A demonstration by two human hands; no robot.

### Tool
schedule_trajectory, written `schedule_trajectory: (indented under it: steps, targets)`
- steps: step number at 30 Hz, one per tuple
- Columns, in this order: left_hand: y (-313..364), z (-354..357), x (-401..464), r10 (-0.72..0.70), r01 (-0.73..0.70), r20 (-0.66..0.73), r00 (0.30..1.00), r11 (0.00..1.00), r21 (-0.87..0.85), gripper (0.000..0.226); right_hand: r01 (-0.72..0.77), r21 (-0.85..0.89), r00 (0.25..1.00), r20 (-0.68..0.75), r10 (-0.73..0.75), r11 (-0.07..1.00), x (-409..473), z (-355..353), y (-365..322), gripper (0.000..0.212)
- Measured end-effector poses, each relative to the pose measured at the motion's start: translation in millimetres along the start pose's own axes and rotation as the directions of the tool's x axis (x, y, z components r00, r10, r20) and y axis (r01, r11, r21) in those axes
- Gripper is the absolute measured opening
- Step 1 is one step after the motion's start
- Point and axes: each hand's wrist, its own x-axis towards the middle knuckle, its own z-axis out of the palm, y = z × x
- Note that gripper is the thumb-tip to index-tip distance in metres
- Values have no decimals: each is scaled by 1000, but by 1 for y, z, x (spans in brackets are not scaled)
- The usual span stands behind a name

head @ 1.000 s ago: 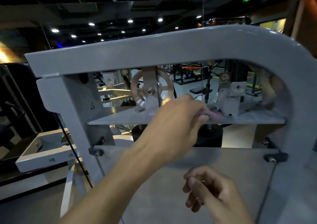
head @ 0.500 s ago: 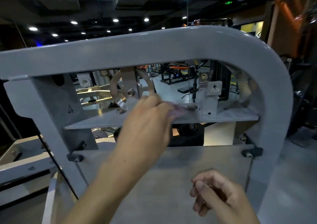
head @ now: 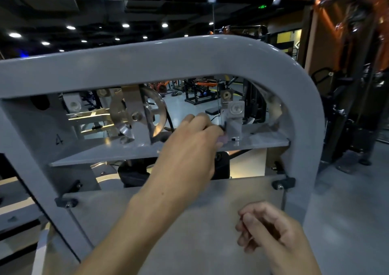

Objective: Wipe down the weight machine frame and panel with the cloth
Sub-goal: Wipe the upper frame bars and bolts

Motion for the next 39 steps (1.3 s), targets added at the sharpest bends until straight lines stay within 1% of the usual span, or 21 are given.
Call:
schedule_trajectory:
  steps: [3, 5, 7, 9, 11, 13, 14, 16, 17, 18, 19, 20, 22, 23, 26, 27, 29, 33, 36, 37, 39]
  targets:
    - [-18, -18, -6, 82, -83, -15, 997, 992, -90, 20, 6, -6, 1000, -16, -6, 1000, 0, -5, 0, 31]
    - [-27, -27, -7, 30, -38, -110, 994, 997, -66, 20, 8, -2, 1000, -24, -8, 1000, 0, -8, 1, 31]
    - [-24, -19, -2, -9, 8, -133, 991, 1000, -5, 21, 18, -6, 999, -32, -19, 1000, 1, -8, 3, 33]
    - [-6, -6, 1, 40, -39, -82, 996, 999, 6, 20, 23, -14, 1000, -19, -24, 1000, 3, -7, 2, 34]
    - [7, -2, -1, 135, -135, -7, 991, 987, -91, 17, 31, -20, 999, -4, -31, 999, 3, -6, 1, 33]
    - [11, -7, -5, 177, -163, 58, 983, 969, -184, 17, 50, -12, 998, -23, -50, 999, 3, -10, -1, 33]
    - [9, -8, -7, 151, -146, 12, 988, 973, -181, 18, 57, -14, 998, -36, -57, 998, 2, -14, -1, 33]
    - [-2, -6, -7, 49, -70, -161, 986, 990, -124, 19, 56, -17, 997, -58, -57, 998, 0, -22, -2, 33]
    - [-5, -5, -5, 8, -23, -198, 980, 997, -72, 18, 56, -14, 996, -71, -57, 998, -2, -25, -2, 33]
    - [-3, -3, -4, 18, -20, -192, 981, 1000, -9, 18, 61, -11, 994, -87, -62, 998, -3, -28, -1, 33]
    - [0, 2, -4, 75, -72, -150, 986, 997, 22, 19, 67, -11, 993, -102, -68, 998, -3, -29, -1, 33]
    - [6, 5, -5, 136, -138, -82, 987, 990, -10, 19, 71, -15, 992, -107, -72, 997, -3, -30, -1, 34]
    - [17, 5, -9, 194, -178, 70, 979, 967, -180, 20, 78, -27, 992, -94, -81, 997, -4, -30, -3, 33]
    - [19, 4, -10, 199, -180, 70, 977, 960, -215, 21, 82, -31, 992, -90, -84, 996, -5, -31, -4, 32]
    - [7, 2, -12, 78, -106, -188, 979, 984, -146, 20, 71, -33, 994, -76, -73, 997, -8, -35, -5, 32]
    - [3, 2, -11, 38, -66, -239, 970, 991, -114, 17, 66, -34, 995, -73, -69, 997, -9, -37, -6, 33]
    - [5, 9, -8, 21, -35, -258, 966, 998, -49, 15, 64, -31, 995, -77, -66, 997, -10, -38, -6, 33]
    - [37, 32, 4, 64, -66, -186, 981, 998, -5, 6, 81, -27, 993, -85, -83, 996, -10, -34, -5, 33]
    - [54, 36, 13, 163, -171, -110, 980, 983, -71, 4, 79, -37, 993, -82, -82, 996, -12, -34, -5, 33]
    - [52, 34, 13, 178, -190, -117, 977, 977, -96, 4, 82, -40, 993, -87, -85, 996, -14, -35, -5, 33]
    - [43, 26, 6, 129, -165, -254, 959, 978, -129, 7, 85, -43, 989, -120, -89, 996, -17, -42, -6, 28]
